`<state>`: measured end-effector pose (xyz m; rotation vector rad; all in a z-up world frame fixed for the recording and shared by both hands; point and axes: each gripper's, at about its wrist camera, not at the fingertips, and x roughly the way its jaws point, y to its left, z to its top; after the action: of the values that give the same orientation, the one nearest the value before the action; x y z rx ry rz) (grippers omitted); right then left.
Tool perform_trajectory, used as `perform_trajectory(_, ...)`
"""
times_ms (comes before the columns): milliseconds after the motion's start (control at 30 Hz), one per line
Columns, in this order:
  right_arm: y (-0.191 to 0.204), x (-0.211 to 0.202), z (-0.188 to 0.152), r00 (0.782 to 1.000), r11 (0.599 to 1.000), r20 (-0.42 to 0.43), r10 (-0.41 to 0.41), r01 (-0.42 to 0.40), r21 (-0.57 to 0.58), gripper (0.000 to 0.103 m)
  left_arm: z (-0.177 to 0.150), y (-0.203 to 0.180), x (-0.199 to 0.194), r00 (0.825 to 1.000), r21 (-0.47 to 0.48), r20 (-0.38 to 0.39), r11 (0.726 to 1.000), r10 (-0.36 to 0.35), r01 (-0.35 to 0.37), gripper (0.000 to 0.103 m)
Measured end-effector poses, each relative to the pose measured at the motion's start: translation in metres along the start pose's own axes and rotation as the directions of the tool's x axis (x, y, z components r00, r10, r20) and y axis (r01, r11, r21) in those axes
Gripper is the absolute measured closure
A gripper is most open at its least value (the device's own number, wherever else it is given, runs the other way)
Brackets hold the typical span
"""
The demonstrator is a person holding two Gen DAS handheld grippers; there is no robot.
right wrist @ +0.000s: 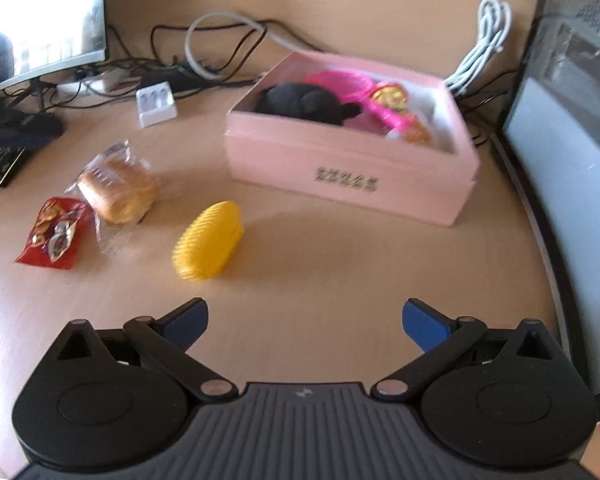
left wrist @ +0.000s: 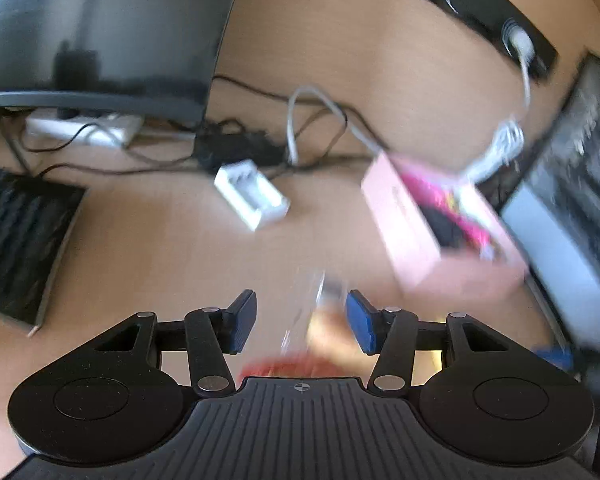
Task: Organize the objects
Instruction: 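Grasp the yellow corn toy beside the box with the left tool, then grasp the white battery charger with the right tool while the left tool holds the corn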
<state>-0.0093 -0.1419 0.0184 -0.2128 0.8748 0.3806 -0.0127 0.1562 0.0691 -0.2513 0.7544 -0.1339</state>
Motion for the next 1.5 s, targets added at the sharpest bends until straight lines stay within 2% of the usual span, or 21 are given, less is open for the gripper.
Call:
perform_trajectory(67,0.003,0.004,-0.003,1.0,1.0,-0.006,0.01,-0.009,0.004,0.0,-0.014,-0.009,-0.009,0.998,0.083,-0.064,0.996,-0.029,0.034,0.049)
perform_trajectory(133,0.001,0.004,-0.004,1.0,1.0,-0.009,0.006,-0.005,0.013,0.0,-0.023,-0.025,-0.012,0.986,0.099,-0.128,0.988,-0.103,0.116,0.049)
perform_trajectory(267,-0.008,-0.008,-0.011,0.999,1.0,0.026,-0.025,0.025,0.002,0.0,-0.024,-0.065,-0.008,0.968,0.089,-0.126,0.969,-0.218,0.23,0.049)
perform_trajectory(367,-0.022,-0.013,-0.019,0.999,0.999,0.02,-0.047,0.046,0.014,0.0,-0.014,-0.1,0.022,0.957,0.023,-0.134,0.965,-0.256,0.262,0.049)
perform_trajectory(500,-0.036,-0.021,-0.031,0.995,0.996,0.041,-0.09,0.089,0.018,0.0,0.0,-0.134,0.075,0.94,-0.18,-0.172,0.948,-0.294,0.263,0.049)
perform_trajectory(533,-0.039,-0.024,-0.034,0.994,0.996,0.048,-0.094,0.093,0.017,0.0,0.002,-0.142,0.087,0.941,-0.228,-0.172,0.941,-0.291,0.249,0.049)
perform_trajectory(600,-0.045,-0.027,-0.038,0.995,0.996,0.057,-0.087,0.086,0.016,0.0,0.007,-0.153,0.105,0.956,-0.244,-0.165,0.949,-0.244,0.2,0.049)
perform_trajectory(700,-0.05,-0.029,-0.043,0.995,0.997,0.059,-0.081,0.08,0.008,0.0,0.011,-0.174,0.127,0.972,-0.214,-0.177,0.97,-0.152,0.113,0.049)
perform_trajectory(833,-0.054,-0.031,-0.043,0.995,0.998,0.072,-0.066,0.066,-0.003,0.0,0.007,-0.188,0.142,0.983,-0.144,-0.185,0.989,-0.003,-0.024,0.049)
perform_trajectory(867,-0.055,-0.03,-0.042,0.996,0.998,0.072,-0.057,0.057,-0.004,0.0,0.005,-0.187,0.145,0.982,-0.143,-0.186,0.989,0.019,-0.046,0.043)
perform_trajectory(967,-0.055,-0.028,-0.04,0.997,0.999,0.07,-0.039,0.04,-0.013,0.0,0.004,-0.185,0.152,0.984,-0.16,-0.17,0.985,0.044,-0.071,0.033)
perform_trajectory(1067,-0.055,-0.023,-0.041,0.998,0.999,0.053,-0.024,0.026,-0.026,0.0,0.006,-0.188,0.156,0.983,-0.15,-0.179,0.986,0.046,-0.073,0.033)
perform_trajectory(1167,-0.055,-0.02,-0.043,0.999,0.999,0.037,-0.012,0.013,-0.036,0.0,0.003,-0.194,0.159,0.978,-0.146,-0.211,0.989,0.005,-0.037,0.034)
perform_trajectory(1300,-0.055,-0.018,-0.044,1.0,0.999,0.027,-0.011,0.012,-0.044,0.0,0.002,-0.197,0.161,0.98,-0.143,-0.2,0.989,-0.004,-0.025,0.036)
perform_trajectory(1367,-0.055,-0.018,-0.045,1.0,0.999,0.023,-0.012,0.013,-0.044,0.0,0.004,-0.197,0.162,0.98,-0.138,-0.201,0.99,-0.008,-0.02,0.044)
perform_trajectory(1500,-0.055,-0.016,-0.047,1.0,0.999,0.012,-0.014,0.014,-0.042,0.0,-0.001,-0.195,0.157,0.976,-0.114,-0.209,0.993,-0.051,0.028,0.051)
